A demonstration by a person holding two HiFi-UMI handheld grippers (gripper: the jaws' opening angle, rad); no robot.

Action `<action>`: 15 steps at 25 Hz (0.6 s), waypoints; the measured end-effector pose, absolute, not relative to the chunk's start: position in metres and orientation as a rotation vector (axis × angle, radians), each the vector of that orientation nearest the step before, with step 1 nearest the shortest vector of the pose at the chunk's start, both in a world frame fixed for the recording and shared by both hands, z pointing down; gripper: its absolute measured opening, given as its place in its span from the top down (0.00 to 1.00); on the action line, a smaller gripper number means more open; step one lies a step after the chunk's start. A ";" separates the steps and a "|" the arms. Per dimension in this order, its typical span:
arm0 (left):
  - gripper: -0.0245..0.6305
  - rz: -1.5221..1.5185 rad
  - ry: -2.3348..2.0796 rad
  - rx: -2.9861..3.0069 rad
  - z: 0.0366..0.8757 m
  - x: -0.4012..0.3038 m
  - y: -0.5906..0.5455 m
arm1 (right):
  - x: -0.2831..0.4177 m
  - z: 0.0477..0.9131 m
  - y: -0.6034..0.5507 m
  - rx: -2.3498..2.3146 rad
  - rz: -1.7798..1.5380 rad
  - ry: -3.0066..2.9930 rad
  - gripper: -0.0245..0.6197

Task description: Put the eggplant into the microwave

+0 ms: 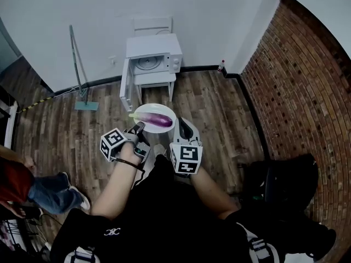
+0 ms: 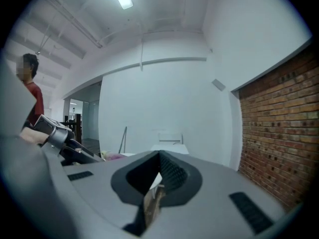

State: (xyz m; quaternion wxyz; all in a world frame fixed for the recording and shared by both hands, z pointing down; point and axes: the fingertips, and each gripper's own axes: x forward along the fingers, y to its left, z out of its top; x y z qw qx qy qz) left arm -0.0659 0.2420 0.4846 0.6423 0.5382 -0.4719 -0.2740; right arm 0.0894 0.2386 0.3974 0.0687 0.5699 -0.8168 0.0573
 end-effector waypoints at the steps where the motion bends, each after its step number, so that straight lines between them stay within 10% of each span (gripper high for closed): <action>1: 0.94 -0.621 -1.071 1.228 0.486 -0.066 0.235 | 0.089 0.399 0.232 1.719 0.170 -2.456 0.95; 15: 0.94 -0.602 -1.051 1.208 0.502 -0.074 0.124 | 0.065 0.403 0.129 1.657 0.098 -2.453 0.95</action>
